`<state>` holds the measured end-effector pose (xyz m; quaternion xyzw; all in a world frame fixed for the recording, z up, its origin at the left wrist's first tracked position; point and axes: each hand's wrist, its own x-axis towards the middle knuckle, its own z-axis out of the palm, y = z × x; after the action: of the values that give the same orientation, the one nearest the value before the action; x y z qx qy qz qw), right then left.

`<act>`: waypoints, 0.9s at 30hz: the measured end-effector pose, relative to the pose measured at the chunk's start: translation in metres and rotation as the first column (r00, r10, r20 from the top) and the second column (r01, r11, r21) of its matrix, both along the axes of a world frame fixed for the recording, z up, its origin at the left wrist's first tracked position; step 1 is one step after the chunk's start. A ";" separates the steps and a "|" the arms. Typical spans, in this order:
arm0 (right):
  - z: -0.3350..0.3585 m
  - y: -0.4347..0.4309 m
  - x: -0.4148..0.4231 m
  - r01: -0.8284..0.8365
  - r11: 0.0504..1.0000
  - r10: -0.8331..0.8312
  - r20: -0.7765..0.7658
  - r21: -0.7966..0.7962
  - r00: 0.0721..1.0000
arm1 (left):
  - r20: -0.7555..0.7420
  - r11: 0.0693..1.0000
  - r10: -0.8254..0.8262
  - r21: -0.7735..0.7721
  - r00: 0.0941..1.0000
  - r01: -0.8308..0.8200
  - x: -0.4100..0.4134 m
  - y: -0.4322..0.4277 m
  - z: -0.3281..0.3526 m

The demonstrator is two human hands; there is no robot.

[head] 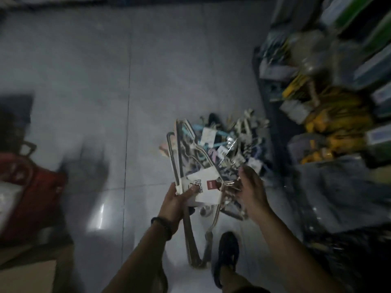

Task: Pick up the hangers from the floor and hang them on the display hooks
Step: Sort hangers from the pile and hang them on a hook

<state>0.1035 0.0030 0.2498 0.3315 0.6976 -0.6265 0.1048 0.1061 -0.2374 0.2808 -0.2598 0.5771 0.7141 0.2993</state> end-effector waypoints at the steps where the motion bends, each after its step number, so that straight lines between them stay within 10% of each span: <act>1: 0.027 0.015 0.003 -0.003 0.999 0.004 -0.050 0.036 0.999 | -0.018 1.000 -0.014 0.028 1.000 0.015 -0.003 0.011 0.031; 13: 0.357 0.088 0.121 0.222 0.797 -0.051 -0.303 0.562 0.952 | -0.188 0.930 -0.259 0.217 0.948 0.297 -0.006 0.138 0.259; 20: 0.474 0.096 0.206 0.219 0.066 -0.071 -0.215 0.973 0.974 | -0.416 0.811 -0.429 0.214 0.802 0.545 0.061 0.225 0.351; 27: 0.582 0.118 0.321 0.322 -0.026 -0.272 -0.317 0.946 0.909 | -0.717 0.564 -0.516 0.127 0.469 0.816 0.200 0.286 0.447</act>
<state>0.4242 0.1209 0.8313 0.4400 0.8463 0.0118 -0.3000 0.3061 0.0490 0.7277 0.3173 0.5094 0.6861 0.4112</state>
